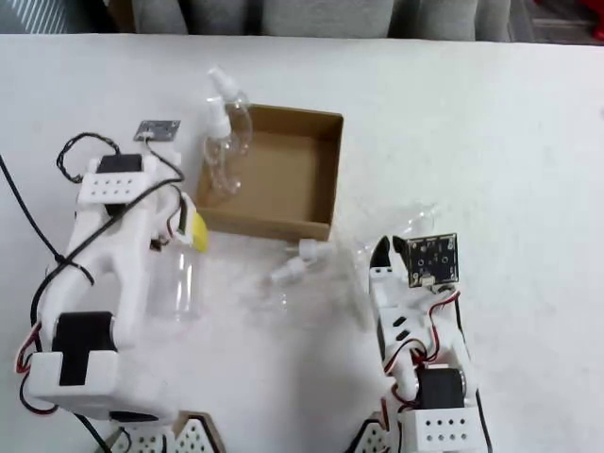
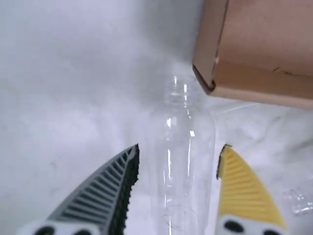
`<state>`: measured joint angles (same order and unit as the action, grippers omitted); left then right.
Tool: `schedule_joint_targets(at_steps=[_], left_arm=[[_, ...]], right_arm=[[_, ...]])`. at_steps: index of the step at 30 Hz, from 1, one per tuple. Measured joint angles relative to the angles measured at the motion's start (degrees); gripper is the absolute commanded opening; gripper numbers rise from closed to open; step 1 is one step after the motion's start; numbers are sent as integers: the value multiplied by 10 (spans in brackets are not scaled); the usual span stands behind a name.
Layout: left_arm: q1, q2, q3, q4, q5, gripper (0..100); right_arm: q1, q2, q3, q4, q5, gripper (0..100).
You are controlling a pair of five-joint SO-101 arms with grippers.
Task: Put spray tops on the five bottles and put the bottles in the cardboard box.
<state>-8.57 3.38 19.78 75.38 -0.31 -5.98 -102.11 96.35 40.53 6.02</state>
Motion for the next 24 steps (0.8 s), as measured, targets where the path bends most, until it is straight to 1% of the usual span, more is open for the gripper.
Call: schedule_joint_targets(at_steps=[6,10,22,24], left_arm=[[0,58,-4,0,-1,257],[0,107,-35,-1,-2,256],[3,110,-46,3,-2,255],[3,110,-46,4,-2,225]], right_arm=[[1,0,0,0,0,19],[17,0,0,0,0,18],[16,0,0,0,0,20],[16,0,0,0,0,20]])
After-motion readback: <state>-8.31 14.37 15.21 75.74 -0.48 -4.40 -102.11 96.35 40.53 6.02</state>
